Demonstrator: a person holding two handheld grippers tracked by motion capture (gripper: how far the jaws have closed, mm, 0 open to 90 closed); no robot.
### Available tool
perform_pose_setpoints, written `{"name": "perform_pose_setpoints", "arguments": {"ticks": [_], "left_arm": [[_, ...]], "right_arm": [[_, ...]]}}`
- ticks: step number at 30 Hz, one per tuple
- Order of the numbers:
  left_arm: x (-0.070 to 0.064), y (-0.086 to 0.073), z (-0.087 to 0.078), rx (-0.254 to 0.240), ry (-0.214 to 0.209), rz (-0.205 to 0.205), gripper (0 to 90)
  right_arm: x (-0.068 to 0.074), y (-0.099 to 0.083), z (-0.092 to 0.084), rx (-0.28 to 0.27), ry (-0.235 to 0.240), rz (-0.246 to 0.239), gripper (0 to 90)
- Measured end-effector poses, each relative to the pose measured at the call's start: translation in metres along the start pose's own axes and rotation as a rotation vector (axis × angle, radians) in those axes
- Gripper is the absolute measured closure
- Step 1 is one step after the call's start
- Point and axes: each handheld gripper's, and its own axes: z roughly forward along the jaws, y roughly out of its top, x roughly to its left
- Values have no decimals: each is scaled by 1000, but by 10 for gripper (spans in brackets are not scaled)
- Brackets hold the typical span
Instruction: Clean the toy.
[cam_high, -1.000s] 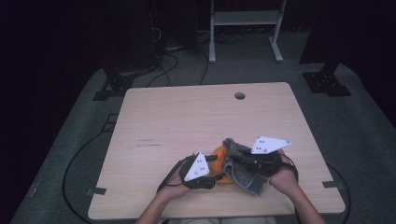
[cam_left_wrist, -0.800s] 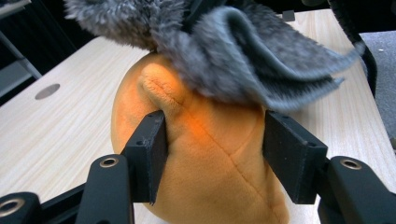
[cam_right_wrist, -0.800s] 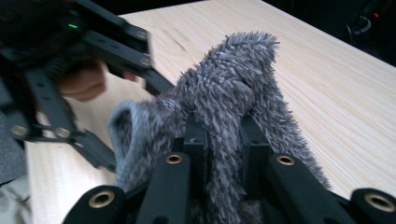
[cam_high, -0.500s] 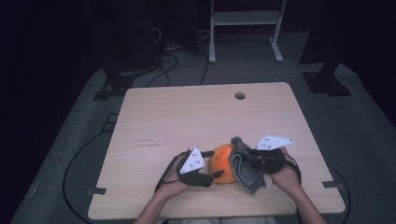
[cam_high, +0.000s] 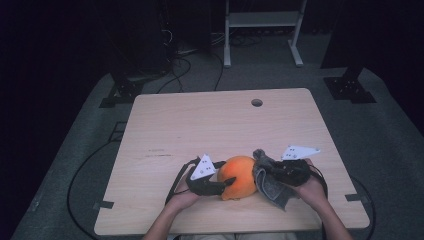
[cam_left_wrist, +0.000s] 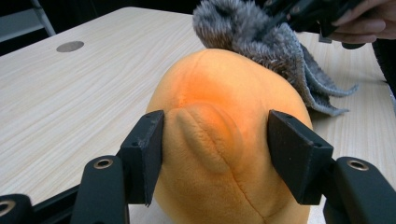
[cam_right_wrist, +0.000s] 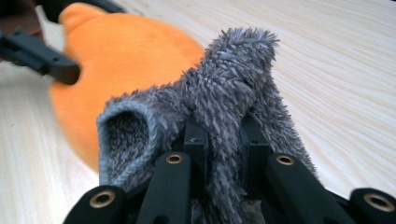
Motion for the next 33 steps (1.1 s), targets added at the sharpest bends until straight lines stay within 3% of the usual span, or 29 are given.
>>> {"name": "perform_pose_setpoints", "arguments": {"ticks": [3, 5, 6, 7, 8, 9, 10, 11, 12, 14, 15, 16, 18, 19, 20, 23, 24, 25, 26, 27, 28, 29, 33], "left_arm": [[0, 0, 0, 1, 5, -1, 367], [2, 0, 0, 5, 12, -17, 292], [3, 3, -1, 13, 11, -45, 292], [6, 6, -1, 9, 4, -106, 169], [6, 7, -1, 3, 8, -136, 135], [6, 7, -1, 3, 8, -136, 122], [4, 8, 3, 13, -2, -182, 122], [4, 8, 3, 13, -2, -182, 127], [-1, 7, 9, 53, -6, -175, 152], [-8, 8, 8, 31, 20, -108, 287], [-8, 8, 8, 31, 20, -108, 342], [-13, 11, 4, -50, 39, -33, 368], [-20, 13, 2, -129, 90, 99, 393], [-21, 13, 2, -136, 90, 141, 389], [-21, 13, 4, -123, 61, 149, 377], [-17, 7, 7, -82, 28, 127, 286], [-11, 3, 7, -89, 15, 45, 239], [-11, 3, 7, -89, 15, 45, 194], [-6, 4, 6, -90, 16, -35, 176], [-6, 4, 6, -90, 16, -35, 179], [-5, 3, 6, -54, 14, -50, 234], [-5, 3, 6, -54, 14, -50, 269], [-8, 2, 5, -40, 4, -16, 332]], "right_arm": [[1, 2, 1, -19, 28, 20, 765], [6, 4, 6, 0, 30, 2, 766], [8, 4, 7, 5, 29, -5, 766], [12, 5, 4, 7, 25, -19, 766], [14, 5, 2, 6, 28, -25, 766], [17, 5, 1, 4, 39, -34, 766], [21, 5, 0, -1, 54, -39, 766], [25, 5, -2, -8, 75, -56, 766], [29, 6, -3, -7, 91, -71, 765], [33, 7, -3, 12, 67, -102, 765], [32, 6, -4, 12, 58, -104, 765], [30, 7, -6, 0, 49, -97, 764], [28, 11, -14, -64, 22, -81, 762], [28, 14, -17, -100, 32, -65, 763], [28, 18, -17, -124, 36, -67, 763], [33, 20, -6, -82, 20, -103, 763], [34, 17, -1, -72, 23, -99, 764], [34, 17, -1, -72, 23, -99, 764], [36, 13, 4, -68, 36, -82, 764], [36, 13, 4, -68, 36, -82, 764], [37, 12, 3, -67, 36, -88, 764], [36, 11, 2, -65, 35, -91, 764], [25, 4, 2, -47, 47, -62, 762]]}}
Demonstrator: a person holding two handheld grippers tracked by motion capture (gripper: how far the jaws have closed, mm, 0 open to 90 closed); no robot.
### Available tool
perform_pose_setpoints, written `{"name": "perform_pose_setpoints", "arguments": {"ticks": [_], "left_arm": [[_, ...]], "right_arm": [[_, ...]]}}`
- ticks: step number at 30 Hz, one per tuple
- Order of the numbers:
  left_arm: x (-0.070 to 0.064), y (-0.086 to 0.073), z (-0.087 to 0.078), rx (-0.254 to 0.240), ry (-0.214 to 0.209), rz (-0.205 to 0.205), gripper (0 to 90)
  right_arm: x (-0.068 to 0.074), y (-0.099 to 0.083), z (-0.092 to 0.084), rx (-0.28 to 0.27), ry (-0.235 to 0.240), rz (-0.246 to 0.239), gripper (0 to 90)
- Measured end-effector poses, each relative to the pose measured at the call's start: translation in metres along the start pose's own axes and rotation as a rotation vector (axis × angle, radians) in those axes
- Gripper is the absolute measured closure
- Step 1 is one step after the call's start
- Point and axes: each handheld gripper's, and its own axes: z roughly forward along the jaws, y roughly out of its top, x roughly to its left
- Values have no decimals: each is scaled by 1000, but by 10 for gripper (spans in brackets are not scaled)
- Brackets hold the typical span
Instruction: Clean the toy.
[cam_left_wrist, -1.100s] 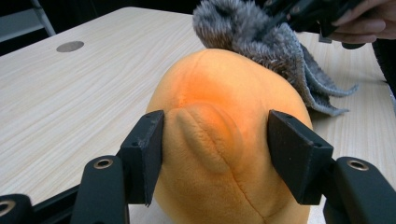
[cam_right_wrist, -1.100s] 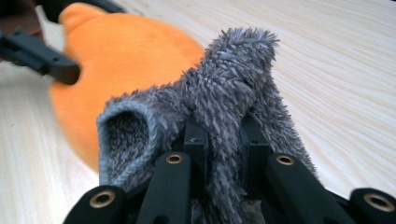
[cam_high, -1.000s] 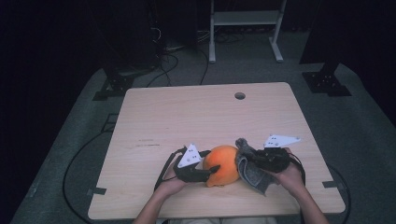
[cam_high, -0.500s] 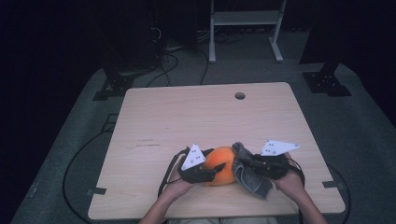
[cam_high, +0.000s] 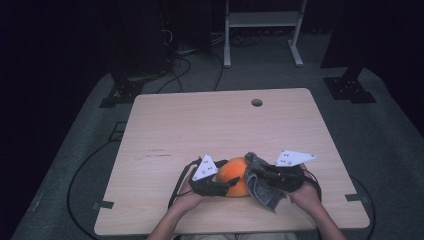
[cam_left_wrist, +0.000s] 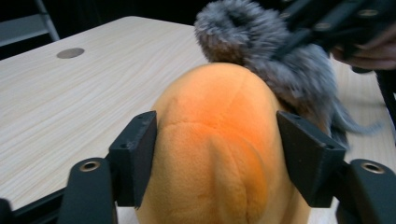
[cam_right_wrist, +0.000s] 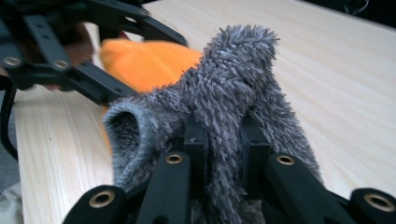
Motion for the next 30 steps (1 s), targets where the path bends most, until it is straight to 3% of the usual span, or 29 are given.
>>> {"name": "perform_pose_setpoints", "arguments": {"ticks": [3, 5, 6, 7, 9, 10, 12, 15, 16, 19, 20, 21, 23, 25, 26, 27, 29, 30], "left_arm": [[4, -3, -3, 8, -30, 0, 348], [5, -3, -3, 12, -33, -1, 355], [6, -3, -4, 12, -37, 2, 355], [6, -3, -4, 12, -41, 8, 357], [6, -3, -3, 7, -44, 7, 352], [7, -2, -2, 9, -50, -2, 333], [9, 0, -2, 23, -83, -58, 226], [10, 4, 1, 30, -72, -125, 153], [9, 4, 3, 38, -64, -114, 169], [0, 7, 1, -11, -13, 6, 377], [0, 7, 1, -11, -13, 6, 408], [-4, 9, -2, -83, 11, 108, 423], [-4, 10, -2, -95, 19, 132, 426], [4, 7, 0, -59, 9, 94, 326], [4, 7, 0, -59, 9, 94, 251], [12, 5, -3, -54, -48, -6, 195], [16, 8, -9, -89, -66, -64, 176], [17, 10, -12, -91, -77, -69, 201]], "right_arm": [[-18, -13, -2, 72, -30, 75, 758], [-20, -14, -3, 78, -38, 84, 760], [-21, -13, -5, 67, -37, 86, 760], [-19, -5, -10, 2, -6, 98, 761], [-16, 1, -10, -29, 12, 104, 760], [-15, 2, -5, -10, 22, 98, 759], [-10, 0, 4, 32, 32, 88, 761], [-7, 1, 0, 30, 43, 89, 760], [-6, 1, -1, 27, 43, 85, 760], [-2, 3, -3, 30, 22, 68, 762], [-2, 3, -3, 30, 22, 68, 762], [-1, 6, -8, 14, 6, 64, 762], [-1, 8, -10, 5, -1, 57, 762], [2, 9, -8, 4, -25, 38, 762], [2, 9, -8, 4, -25, 38, 762], [6, 6, 0, 31, -19, 19, 763], [13, 7, 3, 28, 8, 4, 761], [17, 8, 3, 26, 28, -17, 759]]}}
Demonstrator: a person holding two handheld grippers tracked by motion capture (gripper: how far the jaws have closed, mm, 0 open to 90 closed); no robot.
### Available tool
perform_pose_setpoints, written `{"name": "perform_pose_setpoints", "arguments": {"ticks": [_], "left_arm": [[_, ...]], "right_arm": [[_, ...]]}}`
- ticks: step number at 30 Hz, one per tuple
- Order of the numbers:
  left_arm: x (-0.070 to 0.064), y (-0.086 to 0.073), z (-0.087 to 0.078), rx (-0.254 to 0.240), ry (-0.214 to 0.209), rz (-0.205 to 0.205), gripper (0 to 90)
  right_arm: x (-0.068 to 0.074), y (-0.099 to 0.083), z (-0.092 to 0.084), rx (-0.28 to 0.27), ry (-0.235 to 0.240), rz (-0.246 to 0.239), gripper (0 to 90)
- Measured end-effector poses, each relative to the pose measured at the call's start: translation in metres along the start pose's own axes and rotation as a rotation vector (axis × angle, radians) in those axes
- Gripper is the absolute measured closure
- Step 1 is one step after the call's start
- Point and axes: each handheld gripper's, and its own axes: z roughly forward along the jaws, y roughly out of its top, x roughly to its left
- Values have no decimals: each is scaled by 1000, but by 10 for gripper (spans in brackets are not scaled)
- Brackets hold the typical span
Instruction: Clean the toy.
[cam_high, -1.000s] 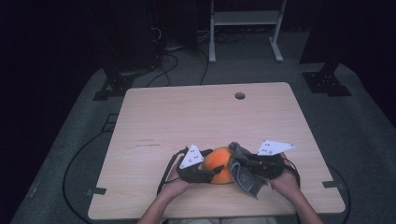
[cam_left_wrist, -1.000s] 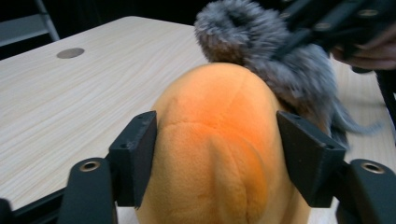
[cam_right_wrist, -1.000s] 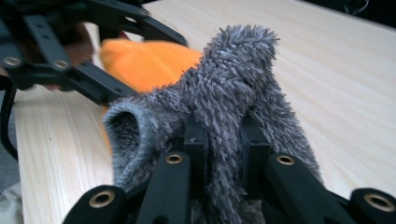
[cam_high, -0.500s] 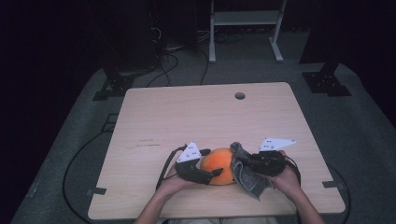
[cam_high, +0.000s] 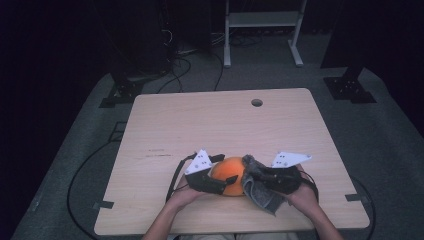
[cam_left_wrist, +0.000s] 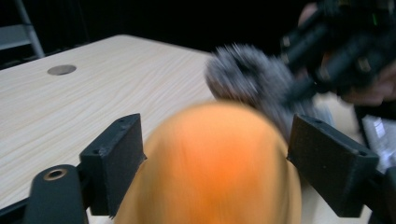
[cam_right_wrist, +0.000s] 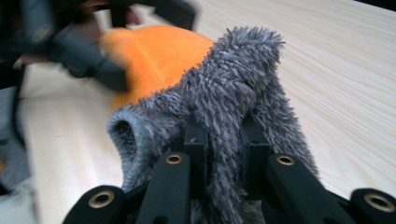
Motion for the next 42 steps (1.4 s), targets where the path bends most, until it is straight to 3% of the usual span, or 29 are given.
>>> {"name": "perform_pose_setpoints", "arguments": {"ticks": [1, 2, 3, 4, 8, 9, 11, 14, 15, 17, 20, 22, 24, 26, 28, 31, 33, 36, 40, 42], "left_arm": [[-1, 1, -1, 21, 8, 29, 259], [-1, 1, -1, 21, 8, 29, 265], [-3, -1, 1, 65, 2, 26, 287], [-3, -3, 1, 74, -3, 9, 300], [-3, -4, 4, 98, 12, -6, 317], [-3, -4, 4, 99, 14, -18, 317], [-3, -5, 5, 103, 9, -23, 320], [-4, -5, 6, 105, 16, -18, 320], [-2, -5, 5, 107, 13, -24, 322], [-1, -5, 4, 112, 15, -23, 323], [0, -6, 2, 117, 17, -23, 324], [2, -6, 0, 120, 22, -30, 323], [7, -8, -5, 118, 27, -50, 323], [10, -9, -8, 111, 29, -71, 322], [12, -9, -9, 113, 34, -74, 322], [16, -11, -11, 111, 33, -87, 322], [17, -11, -12, 113, 35, -89, 321], [20, -13, -15, 102, 22, -111, 319], [19, -13, -15, 101, 15, -110, 317], [16, -12, -13, 105, 6, -98, 315]], "right_arm": [[5, 1, 0, -1, 22, -21, 756], [5, 1, 0, -1, 22, -21, 756], [13, 1, 1, 18, 18, -59, 753], [12, 0, 1, 25, 14, -64, 752], [-1, -9, 0, 45, 14, -24, 751], [-13, -17, 0, 89, -20, 16, 751], [-20, -23, -1, 112, -3, 51, 752], [-17, -19, -3, 87, -5, 45, 752], [-9, -11, -6, 34, 16, 29, 752], [-2, -5, -5, 12, 36, 4, 750], [1, -6, -2, 21, 24, -17, 748], [-4, -11, 0, 27, 27, 8, 745], [-17, -23, 4, 77, -5, 53, 747], [-20, -28, 7, 121, -37, 57, 747], [-18, -24, 4, 90, -36, 51, 746], [-6, -10, 0, -1, -5, 18, 745], [-1, -7, 4, -11, 4, -5, 745], [-6, -13, 8, 0, 25, 23, 742], [-16, -23, 12, 92, -34, 44, 743], [-15, -19, 6, 59, -31, 48, 742]]}}
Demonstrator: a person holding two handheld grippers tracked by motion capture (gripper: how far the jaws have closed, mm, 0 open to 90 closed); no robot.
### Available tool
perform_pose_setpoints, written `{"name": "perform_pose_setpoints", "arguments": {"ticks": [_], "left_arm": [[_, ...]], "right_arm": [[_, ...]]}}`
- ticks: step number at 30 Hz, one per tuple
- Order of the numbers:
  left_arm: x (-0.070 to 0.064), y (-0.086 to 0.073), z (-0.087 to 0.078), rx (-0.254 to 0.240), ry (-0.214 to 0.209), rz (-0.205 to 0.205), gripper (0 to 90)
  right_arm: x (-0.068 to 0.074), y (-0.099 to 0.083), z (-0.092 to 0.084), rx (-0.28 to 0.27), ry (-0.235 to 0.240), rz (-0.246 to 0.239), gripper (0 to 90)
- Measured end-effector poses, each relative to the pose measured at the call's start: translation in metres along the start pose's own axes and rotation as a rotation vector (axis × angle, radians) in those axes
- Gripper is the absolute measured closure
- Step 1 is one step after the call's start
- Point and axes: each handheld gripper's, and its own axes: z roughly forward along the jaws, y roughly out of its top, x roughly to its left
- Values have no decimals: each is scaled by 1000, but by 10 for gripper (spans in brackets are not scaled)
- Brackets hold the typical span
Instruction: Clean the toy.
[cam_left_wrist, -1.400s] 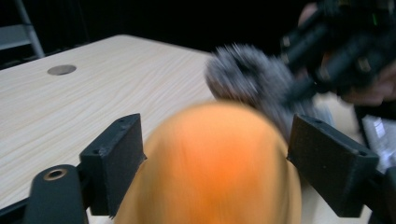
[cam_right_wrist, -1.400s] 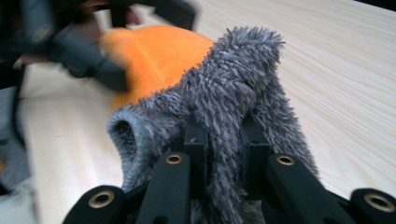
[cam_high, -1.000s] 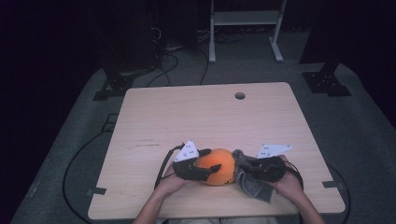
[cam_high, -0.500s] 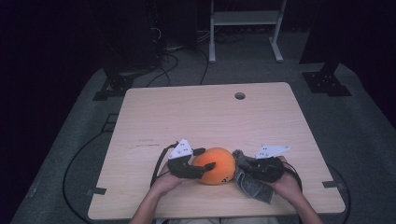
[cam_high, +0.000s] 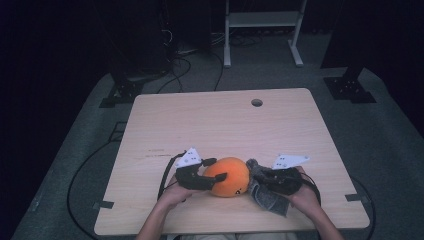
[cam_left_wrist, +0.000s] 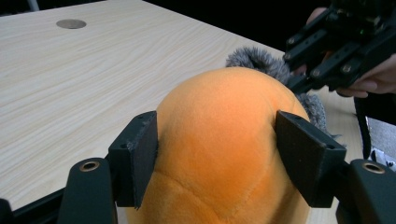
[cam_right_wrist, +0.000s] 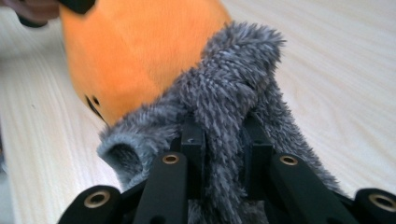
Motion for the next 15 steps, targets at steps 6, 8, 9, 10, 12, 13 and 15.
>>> {"name": "perform_pose_setpoints", "arguments": {"ticks": [6, 8, 9, 10, 12, 13, 15], "left_arm": [[-14, 5, 9, 14, -72, 47, 273], [-15, 8, 7, 20, -91, 56, 215], [-14, 10, 6, 29, -83, 47, 180], [-14, 10, 6, 29, -83, 47, 123], [-9, 12, 5, 77, -47, 14, 67], [-6, 11, 6, 94, -40, 3, 67], [-2, 4, 13, 153, -95, -51, 77]], "right_arm": [[13, 22, -9, -104, 78, -29, 736], [13, 17, -1, -64, 94, -36, 738], [12, 14, -1, -60, 108, -28, 738], [11, 14, -3, -57, 112, -27, 738], [10, 12, -6, -47, 106, -33, 737], [10, 12, -6, -47, 106, -33, 737], [10, 11, -6, -48, 115, -33, 735]]}}
